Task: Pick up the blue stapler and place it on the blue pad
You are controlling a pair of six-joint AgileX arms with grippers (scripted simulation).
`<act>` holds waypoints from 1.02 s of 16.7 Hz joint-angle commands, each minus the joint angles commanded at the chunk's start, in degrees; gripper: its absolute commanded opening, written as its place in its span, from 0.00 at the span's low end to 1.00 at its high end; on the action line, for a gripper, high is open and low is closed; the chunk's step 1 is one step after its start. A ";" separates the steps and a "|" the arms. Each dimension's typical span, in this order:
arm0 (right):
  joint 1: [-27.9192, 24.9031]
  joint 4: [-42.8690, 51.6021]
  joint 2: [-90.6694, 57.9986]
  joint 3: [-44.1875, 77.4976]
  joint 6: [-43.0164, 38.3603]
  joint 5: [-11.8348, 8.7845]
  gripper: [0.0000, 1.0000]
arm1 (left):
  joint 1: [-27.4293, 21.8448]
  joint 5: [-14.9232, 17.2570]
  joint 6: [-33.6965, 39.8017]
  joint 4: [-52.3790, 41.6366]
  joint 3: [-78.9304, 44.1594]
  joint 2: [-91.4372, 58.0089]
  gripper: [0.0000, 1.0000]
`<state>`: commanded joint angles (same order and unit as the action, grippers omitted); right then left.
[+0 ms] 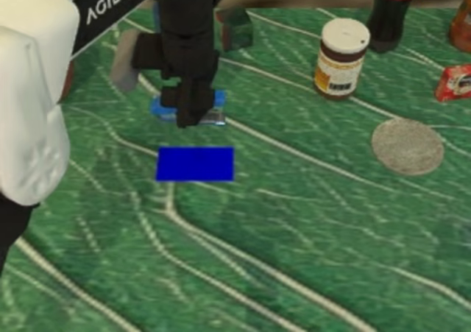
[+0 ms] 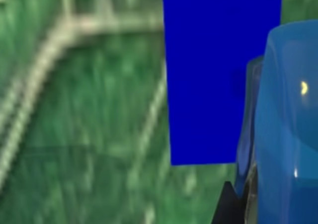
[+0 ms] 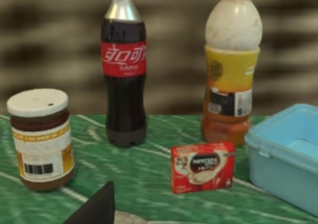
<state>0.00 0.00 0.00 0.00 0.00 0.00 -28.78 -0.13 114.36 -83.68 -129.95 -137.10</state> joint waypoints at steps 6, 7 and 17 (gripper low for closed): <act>0.00 0.00 0.00 0.00 0.00 0.00 1.00 | 0.18 0.02 3.12 0.17 -0.84 0.05 0.00; 0.00 0.00 0.00 0.00 0.00 0.00 1.00 | 0.18 0.02 3.12 0.17 -0.84 0.05 0.00; 0.00 0.00 0.00 0.00 0.00 0.00 1.00 | 0.70 0.00 2.41 18.71 16.54 -0.59 0.00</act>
<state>0.00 0.00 0.00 0.00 0.00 0.00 -28.08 -0.13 116.78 -64.97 -113.41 -137.69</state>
